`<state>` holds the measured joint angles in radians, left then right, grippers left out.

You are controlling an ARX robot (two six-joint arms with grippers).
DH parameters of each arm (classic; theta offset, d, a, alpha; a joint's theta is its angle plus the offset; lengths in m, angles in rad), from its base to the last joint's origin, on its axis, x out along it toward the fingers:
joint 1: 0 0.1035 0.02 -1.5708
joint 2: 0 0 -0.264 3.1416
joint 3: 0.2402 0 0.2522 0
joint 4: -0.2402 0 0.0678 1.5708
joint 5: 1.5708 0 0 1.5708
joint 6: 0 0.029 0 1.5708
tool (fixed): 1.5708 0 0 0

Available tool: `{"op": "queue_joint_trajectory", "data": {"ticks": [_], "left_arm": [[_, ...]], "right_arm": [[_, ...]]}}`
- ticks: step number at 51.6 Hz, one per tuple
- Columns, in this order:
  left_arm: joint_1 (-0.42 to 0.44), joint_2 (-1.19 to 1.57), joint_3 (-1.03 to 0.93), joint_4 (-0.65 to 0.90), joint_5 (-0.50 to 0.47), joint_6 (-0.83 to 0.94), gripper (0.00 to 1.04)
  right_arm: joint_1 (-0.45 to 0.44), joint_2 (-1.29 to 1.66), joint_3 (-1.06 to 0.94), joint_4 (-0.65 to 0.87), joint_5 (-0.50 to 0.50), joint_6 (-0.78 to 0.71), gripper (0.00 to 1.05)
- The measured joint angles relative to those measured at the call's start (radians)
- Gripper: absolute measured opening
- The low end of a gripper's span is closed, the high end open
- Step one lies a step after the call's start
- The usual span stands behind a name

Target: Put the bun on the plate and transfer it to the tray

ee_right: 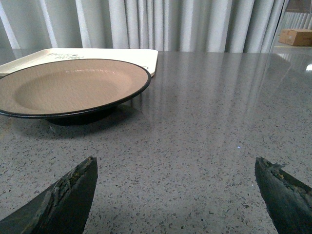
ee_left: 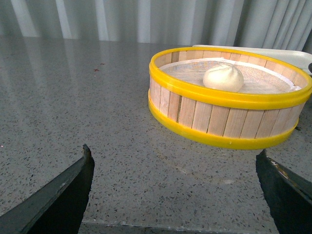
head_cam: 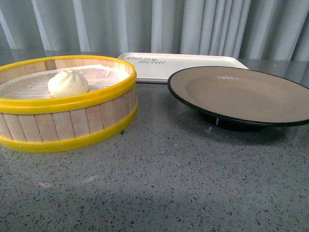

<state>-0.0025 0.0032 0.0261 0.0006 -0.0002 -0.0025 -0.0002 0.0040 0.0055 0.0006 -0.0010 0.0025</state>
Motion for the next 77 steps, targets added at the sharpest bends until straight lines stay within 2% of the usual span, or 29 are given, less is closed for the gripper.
{"op": "queue_joint_trajectory", "data": {"ticks": [57,62,65,69,77], "left_arm": [[0.001,0.002,0.001,-0.002,0.004,0.000,0.98],[0.036,0.164,0.113,-0.272,0.166,0.050,0.98],[0.038,0.274,0.178,-0.360,0.190,0.053,0.98],[0.037,0.354,0.225,-0.344,0.192,0.053,0.98],[0.018,0.472,0.349,-0.207,0.166,0.046,0.98]], "right_arm": [[0.000,0.000,0.000,0.000,0.000,0.000,0.96],[0.000,0.000,0.000,0.000,0.000,0.000,0.96],[0.000,0.000,0.000,0.000,-0.003,0.000,0.96],[0.000,0.000,0.000,0.000,0.000,0.000,0.96],[0.000,0.000,0.000,0.000,0.000,0.000,0.96]]}}
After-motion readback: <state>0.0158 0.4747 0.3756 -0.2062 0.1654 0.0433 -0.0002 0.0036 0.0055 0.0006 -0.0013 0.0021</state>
